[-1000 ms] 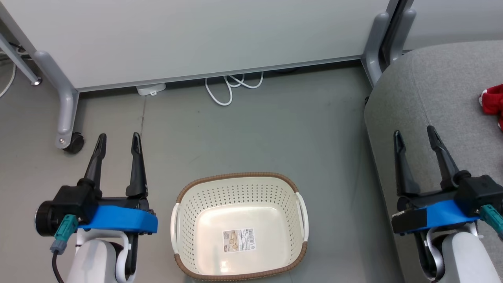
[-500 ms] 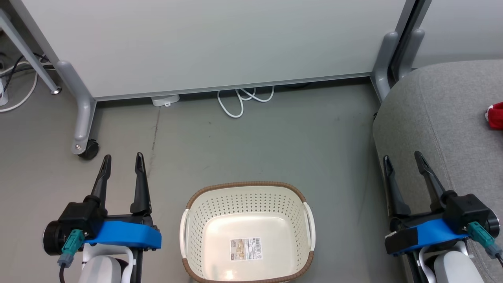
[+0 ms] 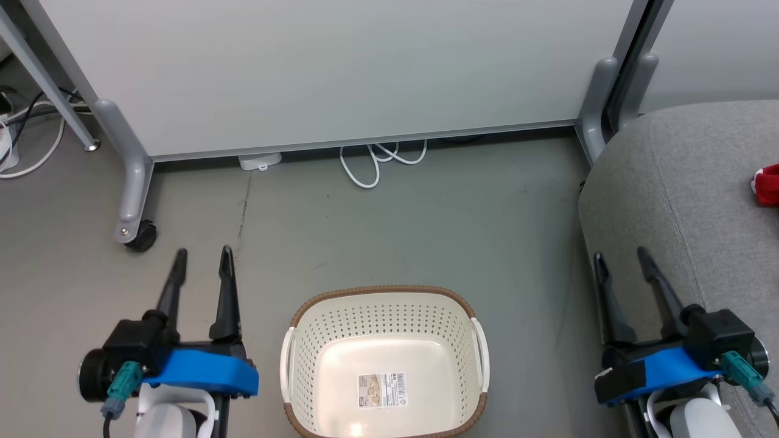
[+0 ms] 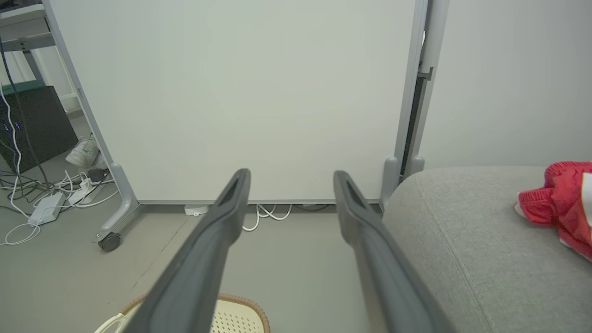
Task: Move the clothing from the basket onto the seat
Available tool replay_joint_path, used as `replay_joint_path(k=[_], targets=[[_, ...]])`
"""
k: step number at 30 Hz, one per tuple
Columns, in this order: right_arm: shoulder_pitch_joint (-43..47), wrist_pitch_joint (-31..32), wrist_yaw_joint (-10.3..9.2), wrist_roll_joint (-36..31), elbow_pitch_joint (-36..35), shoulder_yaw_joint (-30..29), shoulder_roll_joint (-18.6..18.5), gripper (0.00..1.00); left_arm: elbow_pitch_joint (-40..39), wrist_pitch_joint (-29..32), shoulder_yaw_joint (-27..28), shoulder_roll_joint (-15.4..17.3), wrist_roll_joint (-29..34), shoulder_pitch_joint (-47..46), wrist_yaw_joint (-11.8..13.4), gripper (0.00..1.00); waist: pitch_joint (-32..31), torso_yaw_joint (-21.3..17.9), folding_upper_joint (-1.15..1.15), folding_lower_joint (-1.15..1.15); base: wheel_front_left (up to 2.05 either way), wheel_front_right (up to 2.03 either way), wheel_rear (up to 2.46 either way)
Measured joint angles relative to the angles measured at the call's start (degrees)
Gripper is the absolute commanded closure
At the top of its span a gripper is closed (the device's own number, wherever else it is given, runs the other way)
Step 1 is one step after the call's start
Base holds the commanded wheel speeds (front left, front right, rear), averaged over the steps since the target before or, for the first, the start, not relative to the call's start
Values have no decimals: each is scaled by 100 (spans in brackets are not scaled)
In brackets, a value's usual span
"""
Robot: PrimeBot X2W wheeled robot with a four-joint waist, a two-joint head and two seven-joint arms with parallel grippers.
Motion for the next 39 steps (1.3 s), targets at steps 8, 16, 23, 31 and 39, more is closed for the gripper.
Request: replay_joint_path(k=[8,16,23,31,39], targets=[[96,100,0,242,338,-11,10,100,305,105,-7,-29,-246,301,0,100,-17,-8,0,0,0,0,0],[97,322,0,1180,331,-52,11,100,276,326,44,-27,-1120,300,0,100,-54,-29,0,0,0,0,0],[105,495,0,1923,313,-85,11,100,233,495,118,-26,-1818,300,0,100,-85,-47,0,0,0,0,0],[111,681,0,2699,294,-124,12,100,191,689,169,-24,-2557,299,0,100,-122,-68,0,0,0,0,0],[113,855,0,3414,282,-163,12,100,148,850,219,-23,-3230,299,0,100,-159,-89,0,0,0,0,0]])
